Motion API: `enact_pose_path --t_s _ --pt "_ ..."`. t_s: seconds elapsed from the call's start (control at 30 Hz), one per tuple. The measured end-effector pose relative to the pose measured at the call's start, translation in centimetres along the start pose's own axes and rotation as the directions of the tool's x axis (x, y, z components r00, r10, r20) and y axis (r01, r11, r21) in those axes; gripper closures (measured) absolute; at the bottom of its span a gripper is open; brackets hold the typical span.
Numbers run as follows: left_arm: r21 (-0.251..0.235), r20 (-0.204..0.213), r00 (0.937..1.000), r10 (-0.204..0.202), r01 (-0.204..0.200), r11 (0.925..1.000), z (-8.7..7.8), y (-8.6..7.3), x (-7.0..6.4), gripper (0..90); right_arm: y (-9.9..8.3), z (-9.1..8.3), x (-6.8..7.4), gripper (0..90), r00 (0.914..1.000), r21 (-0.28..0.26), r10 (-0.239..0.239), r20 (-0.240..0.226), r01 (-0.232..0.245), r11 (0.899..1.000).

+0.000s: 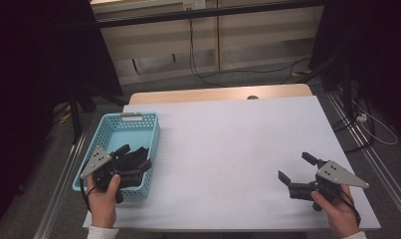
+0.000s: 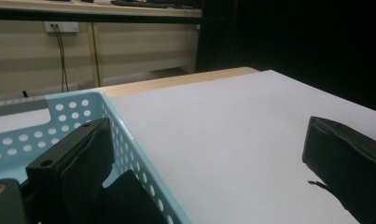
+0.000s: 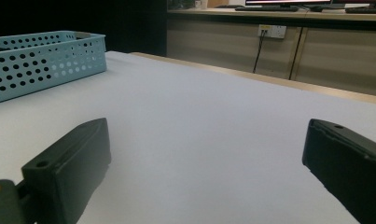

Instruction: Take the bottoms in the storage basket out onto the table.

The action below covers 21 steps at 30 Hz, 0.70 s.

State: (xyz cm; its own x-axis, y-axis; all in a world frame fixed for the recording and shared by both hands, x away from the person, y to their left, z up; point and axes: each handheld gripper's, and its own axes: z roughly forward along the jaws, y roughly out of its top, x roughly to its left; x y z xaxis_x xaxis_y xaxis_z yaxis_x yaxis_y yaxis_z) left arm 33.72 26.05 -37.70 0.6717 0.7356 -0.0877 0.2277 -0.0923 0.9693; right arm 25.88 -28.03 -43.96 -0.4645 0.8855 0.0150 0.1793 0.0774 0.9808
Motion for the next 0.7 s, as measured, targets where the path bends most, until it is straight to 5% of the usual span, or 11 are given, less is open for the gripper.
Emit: enact_pose_path --t_s 0.7 --pt "0.087 0.008 0.9986 0.052 -0.052 0.9949 0.2 2.9 2.8 2.3 0.0 0.0 0.1 0.0 0.9999 0.006 -0.007 -0.009 0.007 1.000"
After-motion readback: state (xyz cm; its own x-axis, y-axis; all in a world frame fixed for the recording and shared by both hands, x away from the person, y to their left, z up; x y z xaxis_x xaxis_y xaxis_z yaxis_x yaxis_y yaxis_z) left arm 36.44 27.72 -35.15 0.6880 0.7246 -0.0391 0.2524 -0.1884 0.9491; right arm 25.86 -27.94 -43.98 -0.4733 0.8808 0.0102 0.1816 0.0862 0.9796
